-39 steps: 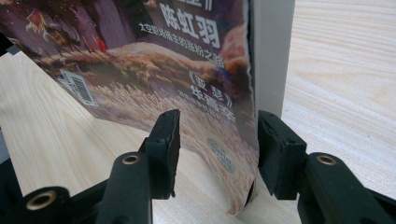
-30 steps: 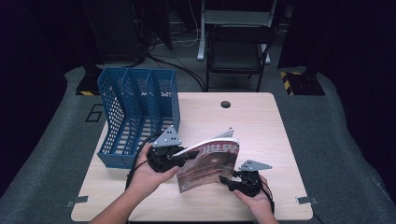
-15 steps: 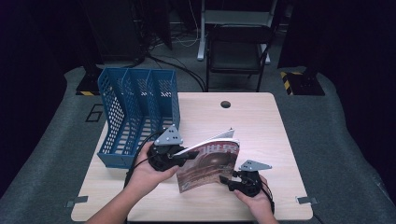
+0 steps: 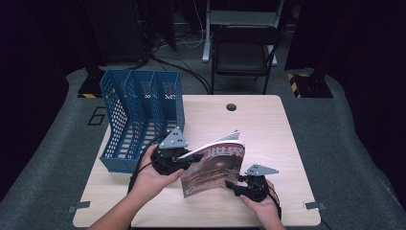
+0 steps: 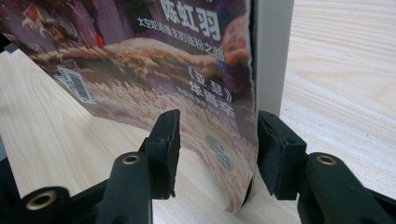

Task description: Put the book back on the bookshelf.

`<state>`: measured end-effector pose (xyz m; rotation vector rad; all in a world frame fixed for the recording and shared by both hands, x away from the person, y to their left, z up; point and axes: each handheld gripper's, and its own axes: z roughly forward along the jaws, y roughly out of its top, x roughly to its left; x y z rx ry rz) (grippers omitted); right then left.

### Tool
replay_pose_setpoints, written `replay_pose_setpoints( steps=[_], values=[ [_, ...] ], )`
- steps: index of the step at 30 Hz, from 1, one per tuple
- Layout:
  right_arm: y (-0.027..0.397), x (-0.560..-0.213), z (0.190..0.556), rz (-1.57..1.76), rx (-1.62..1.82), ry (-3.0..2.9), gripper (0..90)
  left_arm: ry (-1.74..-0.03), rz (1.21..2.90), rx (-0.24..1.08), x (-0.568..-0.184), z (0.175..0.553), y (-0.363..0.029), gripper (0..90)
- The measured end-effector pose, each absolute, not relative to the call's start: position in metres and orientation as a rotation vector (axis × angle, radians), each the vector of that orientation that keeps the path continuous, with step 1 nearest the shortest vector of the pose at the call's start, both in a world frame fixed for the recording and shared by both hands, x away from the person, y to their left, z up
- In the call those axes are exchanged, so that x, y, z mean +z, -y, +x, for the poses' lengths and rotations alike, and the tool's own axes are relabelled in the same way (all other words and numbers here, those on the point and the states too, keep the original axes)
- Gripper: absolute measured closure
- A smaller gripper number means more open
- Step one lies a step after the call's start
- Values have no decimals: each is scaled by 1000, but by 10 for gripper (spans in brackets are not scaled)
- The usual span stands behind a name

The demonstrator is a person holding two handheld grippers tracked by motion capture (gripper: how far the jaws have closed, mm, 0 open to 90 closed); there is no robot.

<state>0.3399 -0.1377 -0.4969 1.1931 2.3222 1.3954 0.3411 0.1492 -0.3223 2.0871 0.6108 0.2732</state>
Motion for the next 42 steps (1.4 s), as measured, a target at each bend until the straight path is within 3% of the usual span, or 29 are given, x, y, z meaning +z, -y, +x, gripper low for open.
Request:
replay_pose_setpoints(
  steps=[42],
  values=[
    [137, -497, 341, 1190, 1401, -2334, 524, -682, 2013, 322, -282, 342, -185, 839]
  ],
)
